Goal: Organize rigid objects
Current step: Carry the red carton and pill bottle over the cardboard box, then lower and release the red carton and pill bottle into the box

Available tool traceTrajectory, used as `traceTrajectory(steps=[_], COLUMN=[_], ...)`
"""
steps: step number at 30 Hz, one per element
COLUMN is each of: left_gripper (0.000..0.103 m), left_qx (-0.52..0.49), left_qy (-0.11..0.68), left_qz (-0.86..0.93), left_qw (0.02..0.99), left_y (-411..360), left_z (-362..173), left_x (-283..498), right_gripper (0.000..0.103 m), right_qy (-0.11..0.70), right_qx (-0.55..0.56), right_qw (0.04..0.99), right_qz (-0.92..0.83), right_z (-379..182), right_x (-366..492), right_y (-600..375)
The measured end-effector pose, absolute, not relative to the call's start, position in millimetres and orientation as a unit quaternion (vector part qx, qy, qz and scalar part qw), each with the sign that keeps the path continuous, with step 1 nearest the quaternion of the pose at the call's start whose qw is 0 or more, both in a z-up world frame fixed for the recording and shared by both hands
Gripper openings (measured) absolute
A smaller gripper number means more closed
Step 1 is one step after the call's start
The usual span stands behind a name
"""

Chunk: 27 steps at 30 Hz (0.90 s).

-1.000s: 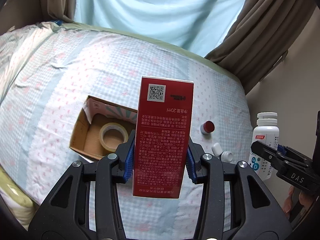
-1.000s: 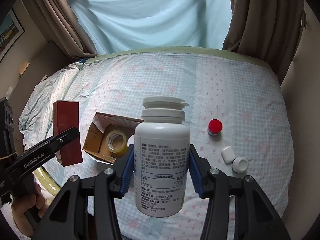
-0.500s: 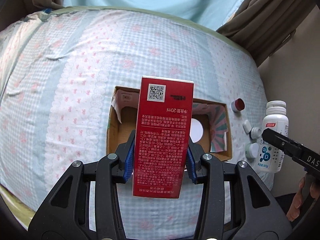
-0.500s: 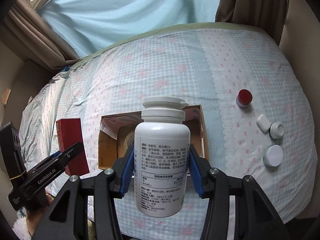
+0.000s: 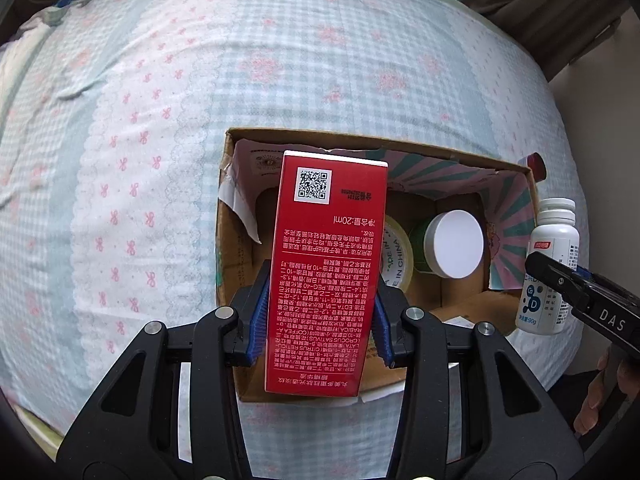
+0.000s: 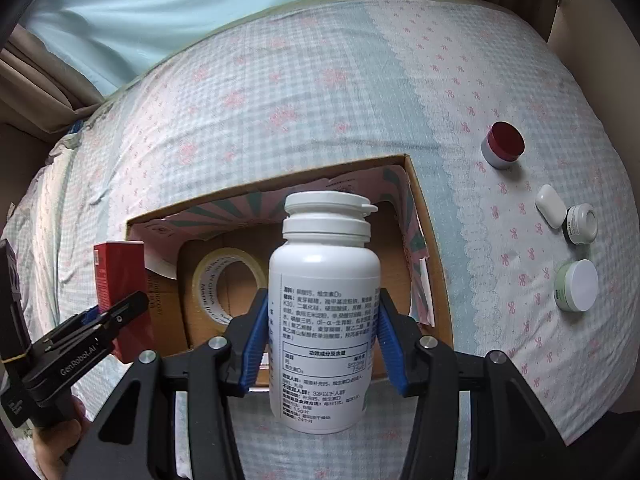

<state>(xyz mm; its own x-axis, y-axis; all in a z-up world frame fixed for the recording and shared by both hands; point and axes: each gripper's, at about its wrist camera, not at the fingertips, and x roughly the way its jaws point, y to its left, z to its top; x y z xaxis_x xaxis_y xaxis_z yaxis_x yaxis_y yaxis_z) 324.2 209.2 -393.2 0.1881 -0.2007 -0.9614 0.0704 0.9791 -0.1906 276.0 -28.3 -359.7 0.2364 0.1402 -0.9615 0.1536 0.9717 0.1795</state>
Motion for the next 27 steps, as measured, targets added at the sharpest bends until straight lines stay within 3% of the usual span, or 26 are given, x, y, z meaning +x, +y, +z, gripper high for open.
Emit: traceTrajectory(steps=[6, 14, 15, 17, 18, 19, 20, 21, 27], left_gripper=[0.039, 0.039, 0.041, 0.065, 0.09, 0.103, 0.103, 0.103, 0.103], left_qx=[-0.039, -0.016, -0.014, -0.017, -0.028, -0.044, -0.048, -0.033, -0.004], left_qy=[0.645, 0.657, 0.66, 0.657, 0.651, 0.645, 0.64, 0.638, 0.631], left_qz=[-0.082, -0.085, -0.085, -0.089, -0.101, -0.118, -0.128, -0.123, -0.127], left_qw=[0.759, 0.749, 0.746, 0.749, 0.752, 0.753, 0.756, 0.76, 0.765], left_y=[199.6, 190.2, 189.5, 190.1, 190.5, 189.9, 187.8, 184.4, 176.1], left_z=[-423.3, -436.4, -437.3, -435.3, -431.5, -426.8, -422.1, -418.2, -405.7], left_x=[339.1, 348.5, 349.0, 348.6, 347.6, 345.6, 343.3, 341.0, 327.8], right_gripper=[0.046, 0.046, 0.047, 0.047, 0.057, 0.067, 0.091, 0.103, 0.103], right_qy=[0.642, 0.653, 0.654, 0.657, 0.655, 0.649, 0.641, 0.635, 0.637], right_qx=[0.109, 0.103, 0.103, 0.11, 0.116, 0.117, 0.119, 0.128, 0.115], right_qw=[0.759, 0.749, 0.748, 0.745, 0.746, 0.751, 0.758, 0.762, 0.762], right_qz=[-0.019, -0.041, -0.045, -0.041, -0.038, -0.036, -0.032, -0.017, -0.006], right_z=[-400.0, -412.3, -413.6, -416.3, -415.9, -413.7, -410.3, -407.6, -400.6], right_x=[288.5, 298.9, 300.2, 302.3, 302.2, 301.7, 300.8, 300.0, 294.6], right_y=[-33.6, -37.7, -38.5, -40.4, -42.1, -43.1, -43.7, -43.8, -38.9])
